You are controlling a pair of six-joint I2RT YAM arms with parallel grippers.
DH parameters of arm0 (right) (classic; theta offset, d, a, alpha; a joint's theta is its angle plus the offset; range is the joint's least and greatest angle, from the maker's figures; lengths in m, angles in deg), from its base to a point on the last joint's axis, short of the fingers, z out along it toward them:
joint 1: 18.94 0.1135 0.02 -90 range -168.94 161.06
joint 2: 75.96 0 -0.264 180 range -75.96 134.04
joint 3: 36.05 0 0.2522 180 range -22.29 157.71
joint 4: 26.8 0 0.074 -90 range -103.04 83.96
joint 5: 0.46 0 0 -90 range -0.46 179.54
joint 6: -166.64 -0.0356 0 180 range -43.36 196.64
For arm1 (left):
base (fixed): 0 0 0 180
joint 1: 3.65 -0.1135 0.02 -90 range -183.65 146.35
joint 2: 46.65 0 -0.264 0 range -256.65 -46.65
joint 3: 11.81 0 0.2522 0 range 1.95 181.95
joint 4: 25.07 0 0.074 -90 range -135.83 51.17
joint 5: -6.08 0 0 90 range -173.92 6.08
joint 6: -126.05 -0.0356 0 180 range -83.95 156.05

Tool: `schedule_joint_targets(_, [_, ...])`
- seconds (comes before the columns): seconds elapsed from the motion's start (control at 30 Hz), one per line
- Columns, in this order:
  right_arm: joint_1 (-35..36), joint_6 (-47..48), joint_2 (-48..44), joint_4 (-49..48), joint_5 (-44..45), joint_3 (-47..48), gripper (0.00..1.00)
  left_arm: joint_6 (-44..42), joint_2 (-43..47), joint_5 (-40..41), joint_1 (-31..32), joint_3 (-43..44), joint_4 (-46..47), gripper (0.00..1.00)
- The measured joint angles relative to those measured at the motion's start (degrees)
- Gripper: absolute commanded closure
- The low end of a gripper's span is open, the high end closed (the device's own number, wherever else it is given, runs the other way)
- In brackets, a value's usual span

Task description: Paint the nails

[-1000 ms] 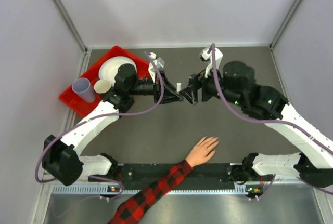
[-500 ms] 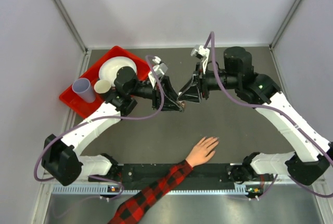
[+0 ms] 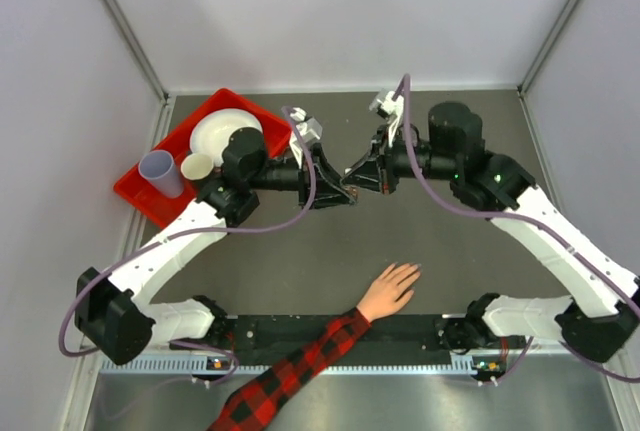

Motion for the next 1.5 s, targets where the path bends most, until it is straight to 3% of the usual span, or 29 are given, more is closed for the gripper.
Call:
schedule_joint_targets(0.03, [2.16,-0.55,-1.22,-0.72,6.73,-1.22,1.00,-1.09,0.00,2.47,0.15,0.20,-1.68,1.00])
schedule_joint_targets(0.17, [19.61,-5.18,-4.79,-2.73,49.42,-4.70,1.00,-5.35,1.01,10.95,1.36,0.98,-7.63,1.00])
schedule_joint_targets(0.27, [29.14,-11.13,-2.32,-2.19,72.35,-3.43,1.00,-6.82,2.29,14.69,2.45,1.14,-9.60,1.00])
schedule_joint_targets(0.33, [32.11,-14.58,1.79,0.39,82.07,0.07,1.00,-7.06,2.69,16.94,2.47,1.14,-10.54,1.00])
schedule_joint_targets(0.43, [33.35,-17.40,7.23,3.34,90.27,4.35,0.86,-7.30,2.73,20.02,2.10,1.03,-11.19,1.00])
schedule_joint_targets(0.47, [33.44,-17.88,8.11,3.80,91.45,4.79,0.75,-7.48,2.73,20.52,2.03,0.74,-11.17,1.00])
schedule_joint_targets(0.53, [33.53,-18.03,8.55,4.42,92.06,5.01,0.64,-7.98,2.73,20.65,2.03,0.26,-10.97,1.00])
schedule_joint_targets(0.57, [33.64,-17.38,8.50,4.74,92.13,5.09,0.51,-8.17,2.73,21.44,1.99,0.09,-10.80,1.00])
schedule_joint_targets(0.7, [34.64,-11.98,6.36,5.88,87.41,5.70,0.30,-8.63,2.36,23.32,-0.52,-0.55,-10.32,1.00])
schedule_joint_targets(0.8, [32.94,-7.69,3.74,7.48,77.46,6.56,0.27,-8.79,2.14,21.29,-0.81,-0.55,-9.35,1.00])
schedule_joint_targets(0.97, [20.63,-2.60,-1.53,9.51,54.16,6.97,0.26,-8.04,1.16,12.68,-0.70,-0.55,-6.23,1.00])
schedule_joint_targets(1.13, [9.53,1.60,-4.24,10.19,29.75,6.97,0.32,-2.05,-0.44,1.51,-0.61,-1.16,2.36,1.00])
schedule_joint_targets(1.27, [3.52,2.56,-3.48,9.62,12.85,6.97,0.44,2.27,-0.44,-4.20,-0.50,-1.57,8.15,1.00])
schedule_joint_targets(1.5, [-1.42,1.03,-0.50,5.35,-4.59,6.78,0.56,5.05,-0.44,-8.79,0.17,-1.62,11.80,1.00])
